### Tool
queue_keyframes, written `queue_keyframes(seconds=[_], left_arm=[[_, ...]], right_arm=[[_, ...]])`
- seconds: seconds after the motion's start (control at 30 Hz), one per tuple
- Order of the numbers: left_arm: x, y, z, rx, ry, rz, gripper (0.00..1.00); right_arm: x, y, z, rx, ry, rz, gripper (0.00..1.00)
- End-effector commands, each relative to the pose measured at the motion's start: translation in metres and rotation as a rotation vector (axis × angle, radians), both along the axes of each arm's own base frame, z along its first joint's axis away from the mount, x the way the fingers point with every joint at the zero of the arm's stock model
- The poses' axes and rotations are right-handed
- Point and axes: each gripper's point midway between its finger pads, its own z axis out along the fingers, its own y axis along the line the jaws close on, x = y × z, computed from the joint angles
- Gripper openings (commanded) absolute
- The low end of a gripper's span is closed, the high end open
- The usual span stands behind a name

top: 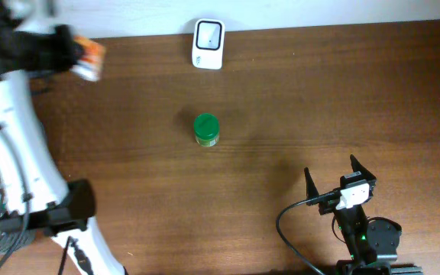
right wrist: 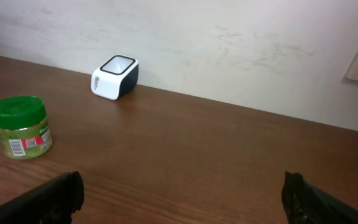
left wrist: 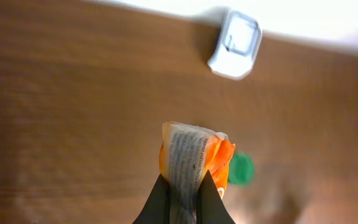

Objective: Scan the item barcode
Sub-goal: 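Place the small orange box right of the jar with the left gripper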

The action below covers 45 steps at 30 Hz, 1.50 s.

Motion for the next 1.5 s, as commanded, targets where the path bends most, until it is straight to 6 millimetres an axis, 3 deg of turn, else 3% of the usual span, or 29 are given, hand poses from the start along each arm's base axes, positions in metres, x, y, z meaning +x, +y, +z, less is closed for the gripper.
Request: queue_keyframes(seconds=[0.0,0.1,0.2,0.47,0.67,0.87,1.07,1.17,1.3,1.33,1.37,1.4,1.43,1.47], left_arm=[[-0.003,-0.070,-0.034,0.081,0.099,-0.137,0.00],[-0.001,-0.138,-0.061,0.087,0.120,-0.284,0.00],[-0.001,-0.192,-0.092,0.081,0.141,-0.321,0.00],[-0.011,-0.300,-0.185,-0.025,0.186,-0.261,0.00],[-0.014,-0.331,-0.232,0.017,0.141,-0.115,0.00],[-0.022,-0.353,-0.257,0.043,0.135,-0.101,0.00],[-0.023,-0.359,-0.282,0.018,0.186,-0.027,0.01],[-0.027,-0.361,-0.303,-0.037,0.255,0.091,0.13],[-0.029,-0.360,-0.312,-0.038,0.277,0.118,0.10],[-0.029,-0.360,-0.312,-0.038,0.277,0.118,0.17],[-0.029,-0.361,-0.312,-0.038,0.277,0.116,0.48],[-0.030,-0.362,-0.312,-0.038,0.277,0.114,0.70],[-0.030,-0.362,-0.311,-0.039,0.276,0.113,1.00],[-0.030,-0.362,-0.311,-0.039,0.276,0.113,0.99]], right_arm=[[-0.001,0.003,-0.002,0.005,0.003,0.015,0.98],[-0.001,0.003,-0.002,0.005,0.003,0.015,0.99],[-0.001,0.003,-0.002,0.005,0.003,0.015,0.98],[-0.001,0.003,-0.002,0.005,0.003,0.015,0.98],[-0.001,0.003,-0.002,0.005,0.003,0.015,0.98],[-0.001,0.003,-0.002,0.005,0.003,0.015,0.98],[-0.001,0.003,-0.002,0.005,0.003,0.015,0.98],[-0.001,0.003,-0.002,0.005,0.003,0.015,0.98],[-0.001,0.003,-0.002,0.005,0.003,0.015,0.99],[-0.001,0.003,-0.002,0.005,0.003,0.015,0.98],[-0.001,0.003,-0.002,0.005,0.003,0.015,0.98],[-0.001,0.003,-0.002,0.005,0.003,0.015,0.98],[-0.001,0.003,-0.002,0.005,0.003,0.015,0.98],[-0.001,0.003,-0.002,0.005,0.003,0.015,0.99]])
